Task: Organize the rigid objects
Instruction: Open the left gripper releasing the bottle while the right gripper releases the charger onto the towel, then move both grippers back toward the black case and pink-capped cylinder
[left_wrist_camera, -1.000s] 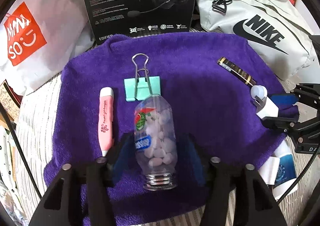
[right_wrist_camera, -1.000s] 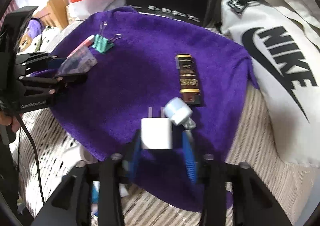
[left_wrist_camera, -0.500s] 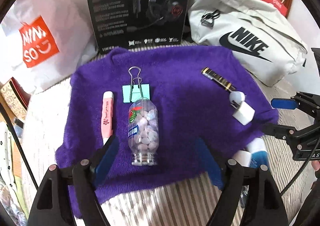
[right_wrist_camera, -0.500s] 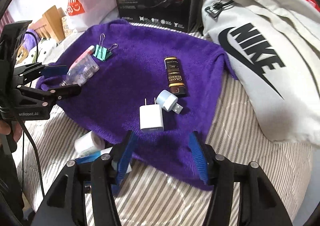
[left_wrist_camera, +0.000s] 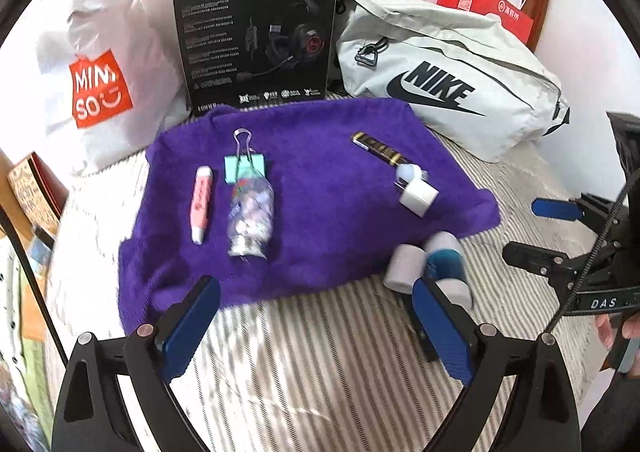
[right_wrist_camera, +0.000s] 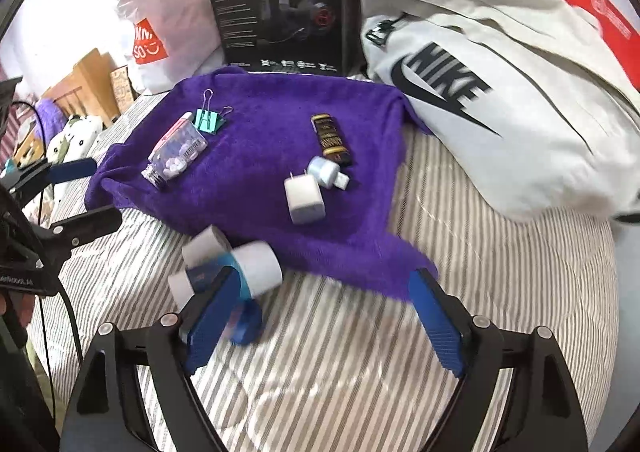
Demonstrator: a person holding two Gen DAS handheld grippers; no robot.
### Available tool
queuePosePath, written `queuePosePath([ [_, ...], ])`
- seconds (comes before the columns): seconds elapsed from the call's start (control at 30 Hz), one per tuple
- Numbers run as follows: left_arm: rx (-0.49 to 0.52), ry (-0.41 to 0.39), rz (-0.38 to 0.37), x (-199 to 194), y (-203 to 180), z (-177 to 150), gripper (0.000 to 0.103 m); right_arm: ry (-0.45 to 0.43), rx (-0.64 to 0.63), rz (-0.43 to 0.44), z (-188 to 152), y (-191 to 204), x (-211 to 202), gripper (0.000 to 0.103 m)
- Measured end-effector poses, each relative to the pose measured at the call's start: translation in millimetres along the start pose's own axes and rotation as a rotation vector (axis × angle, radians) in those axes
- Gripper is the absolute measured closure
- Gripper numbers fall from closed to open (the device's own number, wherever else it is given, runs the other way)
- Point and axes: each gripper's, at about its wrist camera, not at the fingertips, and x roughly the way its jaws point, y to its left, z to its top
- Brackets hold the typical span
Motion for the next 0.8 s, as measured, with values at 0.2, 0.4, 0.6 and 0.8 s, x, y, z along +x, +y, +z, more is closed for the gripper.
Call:
queuePosePath([
  [0.2, -0.030, 0.025, -0.034, 10, -11, -18, 0.006, -0.009, 0.043, -0.025, -28, -10, -19, 0.011],
  [0.4, -0.031, 0.073, -0.055, 28, -28, -32, 0.006, -0.015, 0.092, -0.031, -50, -21, -32, 0.008],
  [0.6, 0.020, 0.116, -0.039, 45, -47, -43, 0.006, -0.001, 0.132, -0.035, -67, -34, -33, 0.007],
  [0.8, 0.010, 0.109, -0.037, 55, -50, -49, 0.005, 0.025, 0.162, -0.017, -81, -41, -26, 0.007],
])
